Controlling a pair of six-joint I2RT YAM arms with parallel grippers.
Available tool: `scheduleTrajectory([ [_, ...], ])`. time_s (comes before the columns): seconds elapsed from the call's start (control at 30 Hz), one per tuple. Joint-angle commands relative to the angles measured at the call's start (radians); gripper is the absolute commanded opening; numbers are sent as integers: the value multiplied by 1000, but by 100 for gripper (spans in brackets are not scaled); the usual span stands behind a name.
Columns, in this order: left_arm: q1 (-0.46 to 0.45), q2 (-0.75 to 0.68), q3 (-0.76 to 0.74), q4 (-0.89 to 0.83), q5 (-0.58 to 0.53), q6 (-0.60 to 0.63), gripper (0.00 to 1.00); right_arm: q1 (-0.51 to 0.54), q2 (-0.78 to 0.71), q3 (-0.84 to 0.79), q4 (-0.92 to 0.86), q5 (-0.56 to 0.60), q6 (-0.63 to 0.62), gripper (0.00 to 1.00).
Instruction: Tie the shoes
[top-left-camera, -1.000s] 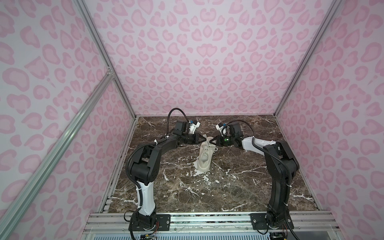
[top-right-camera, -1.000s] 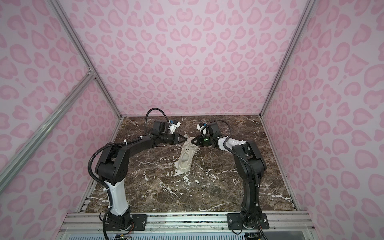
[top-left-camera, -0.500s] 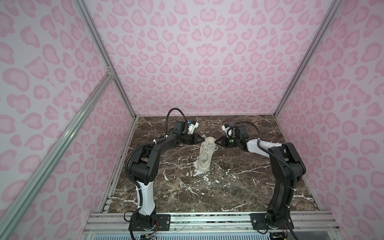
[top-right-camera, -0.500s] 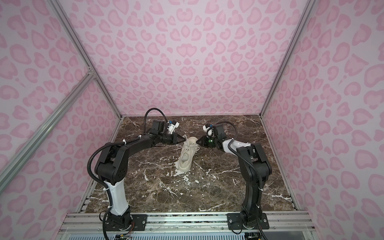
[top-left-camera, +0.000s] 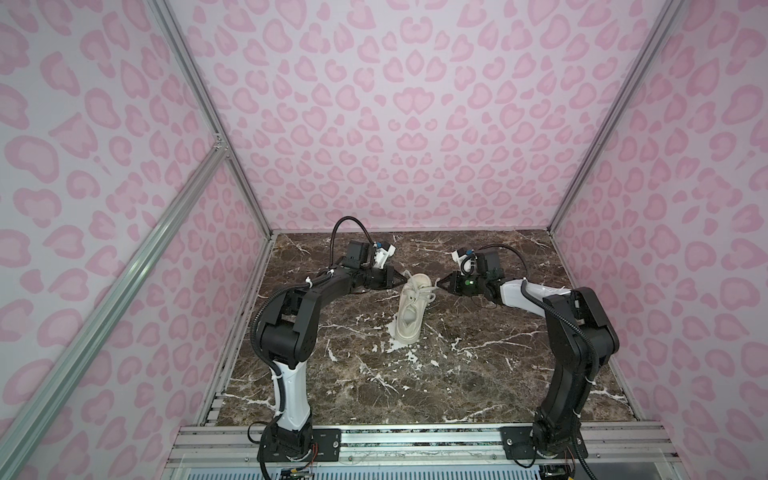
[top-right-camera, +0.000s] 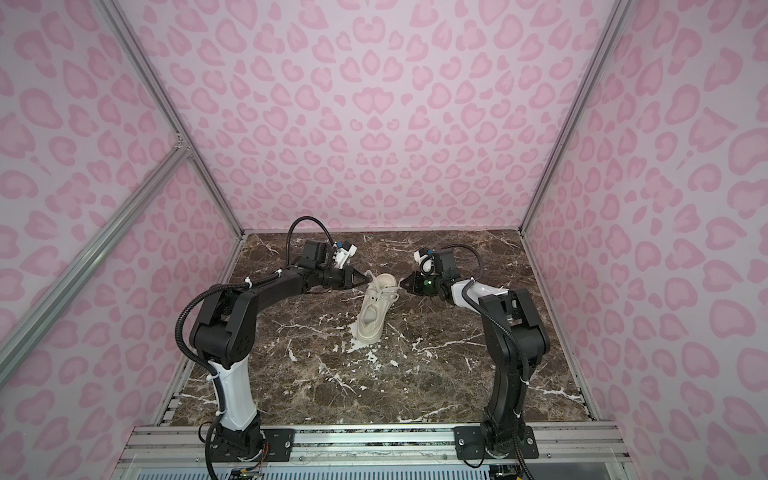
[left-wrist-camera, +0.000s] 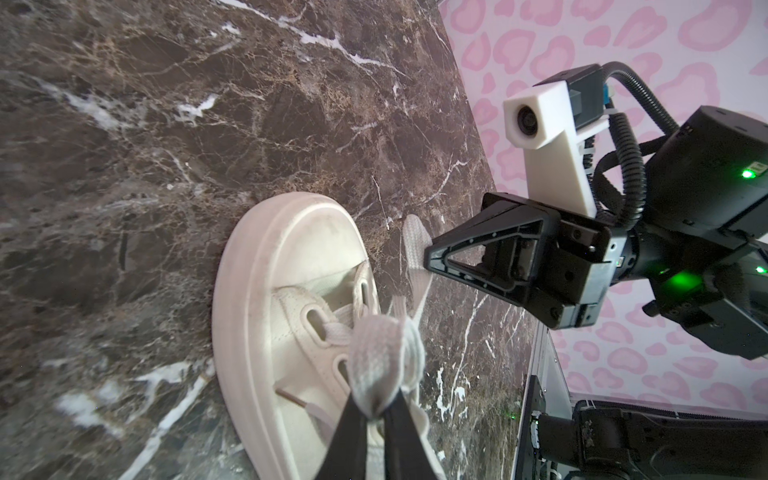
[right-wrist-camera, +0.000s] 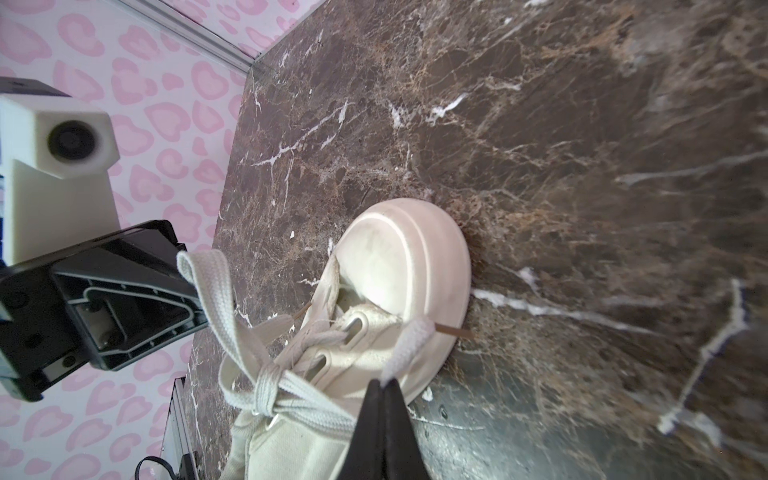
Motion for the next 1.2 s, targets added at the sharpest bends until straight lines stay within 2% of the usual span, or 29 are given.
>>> scheduleTrajectory([
  [0.0,4,8,5,-2,3,16,13,-6,-7,-12,8,22,-10,0],
  [0.1,3,8,8,-2,7,16,15,-8,-10,-15,11,12,-11,0],
  [0.2,4,6,1,12,13,10,24,-6,-12,-15,11,6,-11,0],
  [0.27,3,6,0,23,18,2,25,-6,-10,-15,11,3,-10,0],
  [0.8,7,2,0,36,10,-8,28,-10,-15,-11,-66,67,-43,0],
  [1.17,12,-49,-32,45,0,-7,30,-8,-7,-4,-63,55,-38,0],
])
